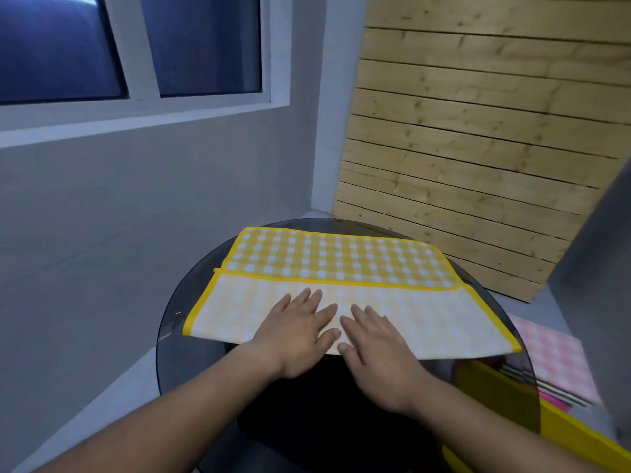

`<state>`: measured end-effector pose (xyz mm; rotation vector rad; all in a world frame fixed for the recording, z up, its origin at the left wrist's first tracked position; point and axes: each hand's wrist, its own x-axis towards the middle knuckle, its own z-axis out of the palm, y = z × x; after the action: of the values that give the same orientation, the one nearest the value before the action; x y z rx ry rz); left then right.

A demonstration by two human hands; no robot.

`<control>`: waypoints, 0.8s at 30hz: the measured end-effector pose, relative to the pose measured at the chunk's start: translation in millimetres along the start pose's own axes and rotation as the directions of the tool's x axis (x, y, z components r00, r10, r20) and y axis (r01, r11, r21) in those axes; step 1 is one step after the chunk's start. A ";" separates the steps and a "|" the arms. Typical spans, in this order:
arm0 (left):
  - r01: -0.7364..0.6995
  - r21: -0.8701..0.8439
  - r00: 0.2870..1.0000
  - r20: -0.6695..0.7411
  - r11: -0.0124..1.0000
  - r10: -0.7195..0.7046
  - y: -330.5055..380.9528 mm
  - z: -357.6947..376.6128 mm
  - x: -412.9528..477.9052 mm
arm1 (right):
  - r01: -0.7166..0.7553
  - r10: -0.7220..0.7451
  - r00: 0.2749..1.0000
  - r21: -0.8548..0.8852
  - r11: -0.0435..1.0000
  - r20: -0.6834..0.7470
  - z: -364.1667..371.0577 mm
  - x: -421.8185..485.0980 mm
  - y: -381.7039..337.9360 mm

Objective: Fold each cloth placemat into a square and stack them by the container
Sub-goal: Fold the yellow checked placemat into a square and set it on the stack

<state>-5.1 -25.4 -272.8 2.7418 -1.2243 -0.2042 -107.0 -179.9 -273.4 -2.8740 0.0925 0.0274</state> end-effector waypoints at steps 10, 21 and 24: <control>0.067 0.035 0.996 0.058 0.997 -0.069 -10.2 -20.3 14.0 | -0.097 0.100 0.995 -0.078 0.992 0.032 -5.4 8.2 12.4; 0.075 0.058 0.996 0.040 0.996 -0.077 -41.5 -28.9 44.7 | -0.164 0.178 0.981 -0.164 0.973 0.079 -32.4 58.4 40.2; 0.073 0.047 0.996 0.043 0.996 -0.075 -44.6 -32.5 51.4 | -0.142 0.156 0.987 -0.223 0.965 0.048 -30.7 65.6 47.6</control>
<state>67.2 -32.1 -252.3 2.8395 -1.1523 -0.2500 -44.4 -237.8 -258.0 -3.0755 0.3115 0.1708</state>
